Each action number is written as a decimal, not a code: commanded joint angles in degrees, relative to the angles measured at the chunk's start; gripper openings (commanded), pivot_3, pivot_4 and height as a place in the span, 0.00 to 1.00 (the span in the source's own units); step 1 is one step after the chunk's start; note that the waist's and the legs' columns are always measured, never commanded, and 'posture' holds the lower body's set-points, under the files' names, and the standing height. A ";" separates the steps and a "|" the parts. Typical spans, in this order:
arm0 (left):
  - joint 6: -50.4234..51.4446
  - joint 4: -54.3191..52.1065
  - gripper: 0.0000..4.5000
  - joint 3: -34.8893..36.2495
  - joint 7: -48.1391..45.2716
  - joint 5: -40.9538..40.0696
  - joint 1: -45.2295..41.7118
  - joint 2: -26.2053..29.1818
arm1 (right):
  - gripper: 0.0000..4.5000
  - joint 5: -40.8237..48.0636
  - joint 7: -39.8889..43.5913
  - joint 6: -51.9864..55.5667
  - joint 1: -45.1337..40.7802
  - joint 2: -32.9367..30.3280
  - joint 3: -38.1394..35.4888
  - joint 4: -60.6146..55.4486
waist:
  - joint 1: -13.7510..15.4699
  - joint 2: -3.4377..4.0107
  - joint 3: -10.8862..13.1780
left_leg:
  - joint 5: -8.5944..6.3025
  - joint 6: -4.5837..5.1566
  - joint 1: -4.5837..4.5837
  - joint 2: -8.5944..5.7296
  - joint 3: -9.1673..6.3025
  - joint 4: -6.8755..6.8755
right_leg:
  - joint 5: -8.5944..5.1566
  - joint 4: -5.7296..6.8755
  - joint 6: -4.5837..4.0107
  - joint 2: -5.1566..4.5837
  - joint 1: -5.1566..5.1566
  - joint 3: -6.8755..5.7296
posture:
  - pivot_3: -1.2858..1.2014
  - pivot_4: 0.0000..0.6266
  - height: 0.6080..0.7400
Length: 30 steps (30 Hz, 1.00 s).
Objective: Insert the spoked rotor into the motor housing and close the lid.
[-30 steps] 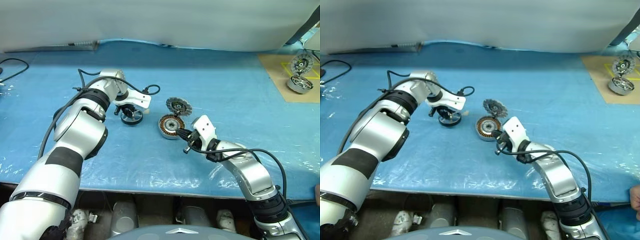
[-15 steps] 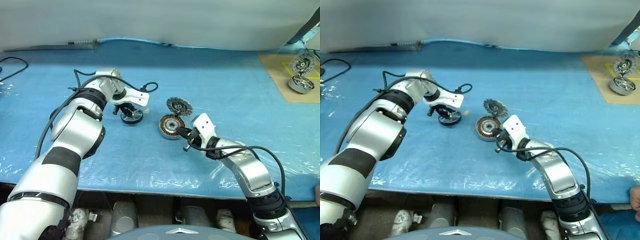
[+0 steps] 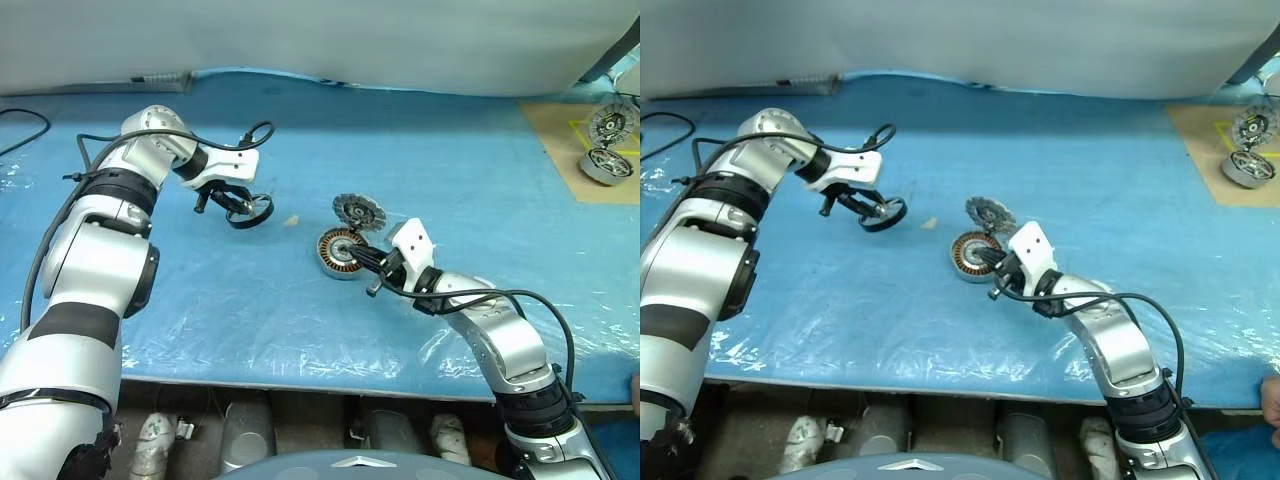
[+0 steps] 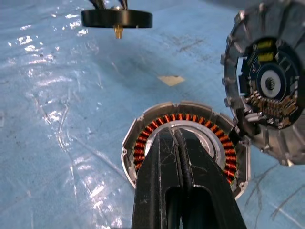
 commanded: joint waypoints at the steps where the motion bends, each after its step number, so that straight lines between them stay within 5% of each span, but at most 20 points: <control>1: 4.00 -10.47 0.20 2.51 -3.60 -5.05 3.03 2.25 | 0.00 2.05 0.50 -0.97 0.69 -0.37 -1.81 -3.56 | 0.01 0.01 0.00 | 0.00 0.00 0.00 0.01 0.00 0.00 | 0.00 0.01 0.00 0.00 0.00 0.00 | 0.52 0.24 1.00; 13: 31.10 -44.47 0.20 3.38 -1.35 -14.98 15.14 0.57 | 0.00 2.03 0.01 -5.38 8.55 -1.23 -3.57 -6.98 | -0.11 0.06 0.03 | 0.00 0.00 -0.01 0.04 0.09 0.05 | -0.05 0.06 -0.08 0.00 -0.06 0.02 | 0.52 0.24 1.00; 30: 31.35 -38.85 0.20 -6.65 4.31 -11.42 5.97 -9.88 | 0.00 2.43 2.56 -24.01 16.91 4.67 -4.18 7.09 | -0.06 0.06 0.03 | 0.00 0.02 -0.48 0.02 0.08 0.35 | -0.05 0.05 -0.09 -0.02 -0.10 0.02 | 0.52 0.24 1.00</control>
